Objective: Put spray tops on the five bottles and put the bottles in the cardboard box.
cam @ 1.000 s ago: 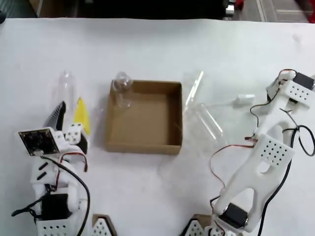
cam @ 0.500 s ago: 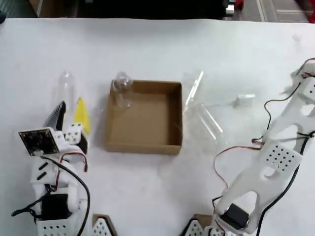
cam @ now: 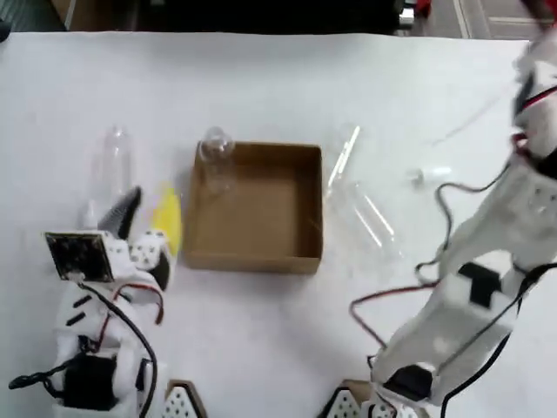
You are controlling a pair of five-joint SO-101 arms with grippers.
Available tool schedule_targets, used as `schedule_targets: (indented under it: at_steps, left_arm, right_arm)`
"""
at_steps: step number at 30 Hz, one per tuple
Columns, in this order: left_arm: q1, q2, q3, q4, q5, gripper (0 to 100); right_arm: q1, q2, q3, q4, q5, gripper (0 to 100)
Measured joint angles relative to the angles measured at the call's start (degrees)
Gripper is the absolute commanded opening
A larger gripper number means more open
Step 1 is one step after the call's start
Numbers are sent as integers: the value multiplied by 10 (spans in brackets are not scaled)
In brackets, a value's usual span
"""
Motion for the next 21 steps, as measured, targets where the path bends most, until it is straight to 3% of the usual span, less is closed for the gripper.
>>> schedule_targets:
  at_steps: [3, 8, 13, 21]
  left_arm:
    - [52, -4, -33, 51, 0, 318]
    - [99, -4, -47, 80, 0, 324]
    - [127, -4, -50, 80, 0, 326]
    - [135, -4, -50, 80, -21, 325]
  right_arm:
    - [-66, -77, 57, 0, 6, 15]
    - [-193, -164, 118, 0, 36, 16]
    - [-320, -208, 160, 0, 118, 16]
    - [-436, -220, 286, -4, 128, 16]
